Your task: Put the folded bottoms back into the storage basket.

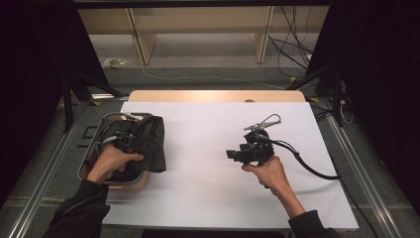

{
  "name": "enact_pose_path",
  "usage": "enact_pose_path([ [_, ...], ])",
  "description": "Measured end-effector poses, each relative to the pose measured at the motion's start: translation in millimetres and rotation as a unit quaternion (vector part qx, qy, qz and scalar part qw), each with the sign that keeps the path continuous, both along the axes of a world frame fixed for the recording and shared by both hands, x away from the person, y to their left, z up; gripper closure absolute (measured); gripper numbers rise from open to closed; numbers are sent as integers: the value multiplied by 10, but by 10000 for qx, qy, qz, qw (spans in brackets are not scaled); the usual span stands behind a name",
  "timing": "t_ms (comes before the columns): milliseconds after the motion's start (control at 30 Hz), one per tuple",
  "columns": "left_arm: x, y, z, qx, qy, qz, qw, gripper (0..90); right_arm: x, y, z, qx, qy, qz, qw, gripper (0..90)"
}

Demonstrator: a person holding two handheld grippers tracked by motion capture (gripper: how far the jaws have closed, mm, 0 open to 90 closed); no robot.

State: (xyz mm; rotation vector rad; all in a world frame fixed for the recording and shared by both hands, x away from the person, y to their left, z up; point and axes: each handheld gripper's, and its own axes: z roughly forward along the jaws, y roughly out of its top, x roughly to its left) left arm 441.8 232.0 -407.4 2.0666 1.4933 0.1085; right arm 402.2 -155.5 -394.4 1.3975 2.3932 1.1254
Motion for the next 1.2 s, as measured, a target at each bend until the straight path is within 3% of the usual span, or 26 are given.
enact_pose_path([
  [33, -5, 16, -1, 66, -48, 15, 10000, 494, 0, 2, -4, -12, 6, 5, 10000, 412],
  [100, -12, 66, 36, -20, -120, 48, 9999, 643, 3, 3, -6, -15, 5, 2, 10000, 412],
  [233, -26, 142, 82, -208, -146, -123, 9996, 789, 3, -4, -6, -20, 13, -13, 10000, 413],
  [300, -34, 169, 113, -115, -171, -162, 9997, 833, 0, -7, -5, 1, -2, -18, 10000, 414],
  [433, -38, 267, 117, -27, -140, -176, 9997, 844, -12, -14, -2, 0, -22, -6, 10000, 414],
  [467, -34, 275, 95, 116, -110, -188, 9997, 842, -11, -15, -4, -5, -24, -6, 10000, 414],
  [500, -25, 277, 60, 166, -44, -198, 9997, 840, -12, -16, -7, -12, -13, -16, 10000, 414],
  [600, 17, 288, -74, -13, 143, -212, 9997, 839, -14, -18, -14, -22, -7, -17, 10000, 414],
  [767, 93, 218, -292, 241, 334, -217, 9989, 843, -14, -14, -19, -25, -1, -23, 10000, 415],
  [967, 199, 159, -414, 359, 360, -31, 9987, 845, -11, -9, -24, -20, 10, -12, 10000, 416],
  [1067, 243, 194, -478, 161, 390, 71, 9991, 846, -13, -10, -21, -8, -10, -12, 10000, 416],
  [1200, 228, 192, -455, 173, 371, 63, 9991, 839, -20, -20, -9, -9, -20, -19, 10000, 416],
])
